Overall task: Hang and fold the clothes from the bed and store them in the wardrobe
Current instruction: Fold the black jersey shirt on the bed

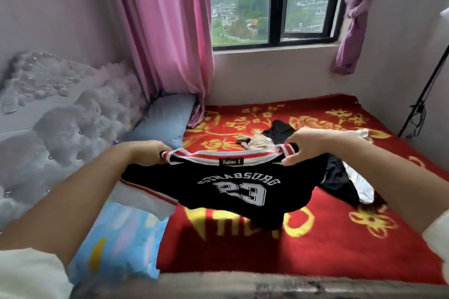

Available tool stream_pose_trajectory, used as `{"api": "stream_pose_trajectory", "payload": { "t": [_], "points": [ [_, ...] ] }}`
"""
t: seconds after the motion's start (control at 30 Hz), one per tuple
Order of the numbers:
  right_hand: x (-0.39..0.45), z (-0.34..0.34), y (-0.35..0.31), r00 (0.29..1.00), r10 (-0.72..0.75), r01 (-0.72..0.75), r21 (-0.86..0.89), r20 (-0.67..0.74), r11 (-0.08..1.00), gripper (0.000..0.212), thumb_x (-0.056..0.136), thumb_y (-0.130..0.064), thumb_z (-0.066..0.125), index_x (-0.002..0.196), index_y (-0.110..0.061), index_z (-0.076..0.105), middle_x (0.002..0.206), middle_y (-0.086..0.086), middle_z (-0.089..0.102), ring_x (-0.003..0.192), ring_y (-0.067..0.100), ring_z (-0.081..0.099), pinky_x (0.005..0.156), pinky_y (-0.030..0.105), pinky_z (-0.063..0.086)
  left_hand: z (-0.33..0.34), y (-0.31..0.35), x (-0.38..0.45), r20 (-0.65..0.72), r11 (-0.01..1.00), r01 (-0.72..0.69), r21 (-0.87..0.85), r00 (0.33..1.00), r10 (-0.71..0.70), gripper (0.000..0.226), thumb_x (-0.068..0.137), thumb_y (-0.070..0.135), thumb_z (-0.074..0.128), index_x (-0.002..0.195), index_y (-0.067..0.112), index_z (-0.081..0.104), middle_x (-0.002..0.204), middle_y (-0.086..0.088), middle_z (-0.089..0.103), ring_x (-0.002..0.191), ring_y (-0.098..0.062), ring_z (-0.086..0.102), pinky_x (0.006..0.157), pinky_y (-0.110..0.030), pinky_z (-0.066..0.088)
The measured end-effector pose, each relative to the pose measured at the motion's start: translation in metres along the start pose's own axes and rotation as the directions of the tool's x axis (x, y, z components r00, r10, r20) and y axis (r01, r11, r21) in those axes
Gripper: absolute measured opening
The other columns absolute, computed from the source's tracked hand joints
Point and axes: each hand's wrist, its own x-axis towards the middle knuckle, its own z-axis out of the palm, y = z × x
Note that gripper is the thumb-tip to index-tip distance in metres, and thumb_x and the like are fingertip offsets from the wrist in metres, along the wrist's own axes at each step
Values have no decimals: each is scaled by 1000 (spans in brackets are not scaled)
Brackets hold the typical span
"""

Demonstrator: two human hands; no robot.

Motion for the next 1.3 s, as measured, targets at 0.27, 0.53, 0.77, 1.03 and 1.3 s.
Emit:
{"api": "stream_pose_trajectory", "payload": {
  "t": [0.27,0.53,0.77,1.03,1.3],
  "points": [
    [-25,72,-17,819,152,-96,-129,554,987,46,85,-33,63,119,-3,58,115,10,62,92,17,55,77,25,42,86,20,-15,424,989,63,130,899,-113,13,91,19,54,102,13,58,84,-1,48,81,-13,42,54,-12,31],
    [-25,81,6,697,110,-219,64,708,974,40,85,-17,64,122,-5,55,107,6,60,96,18,56,84,27,48,94,5,-8,556,979,185,-88,825,-106,12,89,12,58,101,10,59,97,-3,62,94,-19,60,88,-27,48],
    [48,79,35,809,214,-234,-34,548,972,45,82,-29,67,118,-5,57,99,3,55,89,20,54,70,24,44,74,-6,56,469,949,244,-200,874,-126,11,87,11,61,95,17,60,97,-2,62,97,-21,60,90,-29,48],
    [201,127,102,917,320,-325,-20,239,946,29,87,-10,47,114,-3,56,119,14,57,108,30,55,77,30,44,92,-38,201,152,951,292,-98,949,-275,16,85,27,63,85,12,60,81,-3,54,79,-17,49,59,-24,35],
    [333,199,165,865,494,-498,285,90,819,23,80,-4,48,100,0,60,108,20,60,101,33,56,68,29,36,158,-72,335,-86,787,394,-474,869,-487,39,84,17,65,59,14,36,58,-2,40,68,-24,43,51,-32,25]
  ]
}}
